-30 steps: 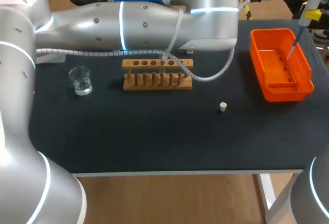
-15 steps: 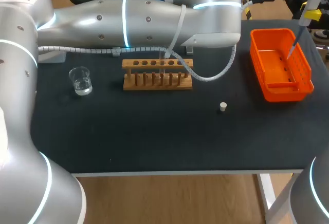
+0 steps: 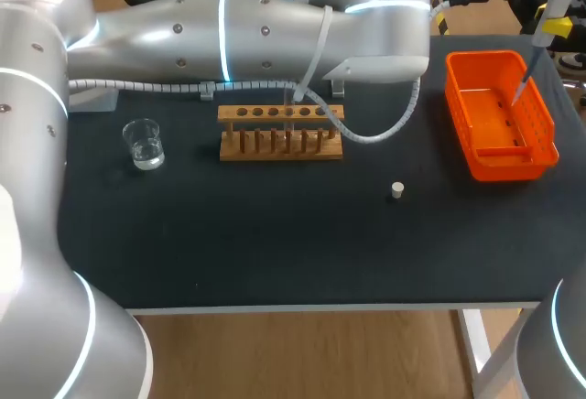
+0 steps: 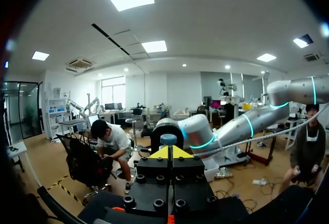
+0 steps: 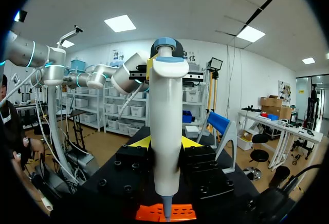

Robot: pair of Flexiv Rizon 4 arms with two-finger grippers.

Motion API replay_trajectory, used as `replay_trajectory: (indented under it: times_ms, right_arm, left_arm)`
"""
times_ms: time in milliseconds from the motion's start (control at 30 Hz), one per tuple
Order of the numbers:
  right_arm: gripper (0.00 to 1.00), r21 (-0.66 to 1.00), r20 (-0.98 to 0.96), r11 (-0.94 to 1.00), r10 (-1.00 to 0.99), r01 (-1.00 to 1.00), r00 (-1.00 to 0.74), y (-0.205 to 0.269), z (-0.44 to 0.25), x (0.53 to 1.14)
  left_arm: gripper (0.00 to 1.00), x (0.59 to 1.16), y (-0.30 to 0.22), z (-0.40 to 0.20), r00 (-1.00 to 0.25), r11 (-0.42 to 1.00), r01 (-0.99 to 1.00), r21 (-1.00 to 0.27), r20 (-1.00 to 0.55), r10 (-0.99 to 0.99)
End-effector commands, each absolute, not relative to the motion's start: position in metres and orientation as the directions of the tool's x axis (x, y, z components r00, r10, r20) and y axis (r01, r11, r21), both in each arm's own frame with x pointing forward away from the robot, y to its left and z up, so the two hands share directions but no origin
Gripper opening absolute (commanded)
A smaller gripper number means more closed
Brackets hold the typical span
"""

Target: Invert the test tube, pick up the pipette, mount the tip to pipette, aspirate from beaker and dispense into the tube, eject the tip, return the pipette, and cap with the stopper.

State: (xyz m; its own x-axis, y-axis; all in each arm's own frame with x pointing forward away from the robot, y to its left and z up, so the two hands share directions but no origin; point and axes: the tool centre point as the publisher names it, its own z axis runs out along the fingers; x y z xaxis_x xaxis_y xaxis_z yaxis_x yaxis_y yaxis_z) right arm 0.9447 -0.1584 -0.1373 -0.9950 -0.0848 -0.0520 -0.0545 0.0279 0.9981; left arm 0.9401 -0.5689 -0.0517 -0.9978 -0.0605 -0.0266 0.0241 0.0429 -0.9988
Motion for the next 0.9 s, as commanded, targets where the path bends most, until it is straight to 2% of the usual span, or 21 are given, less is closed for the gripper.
replay_trajectory:
  times_ms: [33, 900]
  right_arm:
    - [0.00, 0.998, -0.052, 0.030, -0.085, -0.055, -0.995, -0.1586, -0.1355, 0.9446]
    - [0.00, 0.998, -0.052, 0.030, -0.085, -0.055, -0.995, -0.1586, -0.1355, 0.9446]
  left_arm:
    - [0.00, 0.9397, -0.5715, -0.0566, -0.997, 0.037, 0.026, -0.999, -0.028, -0.066]
    - [0.00, 0.9372, -0.5698, -0.0652, -0.998, 0.034, 0.039, -0.999, -0.041, -0.039]
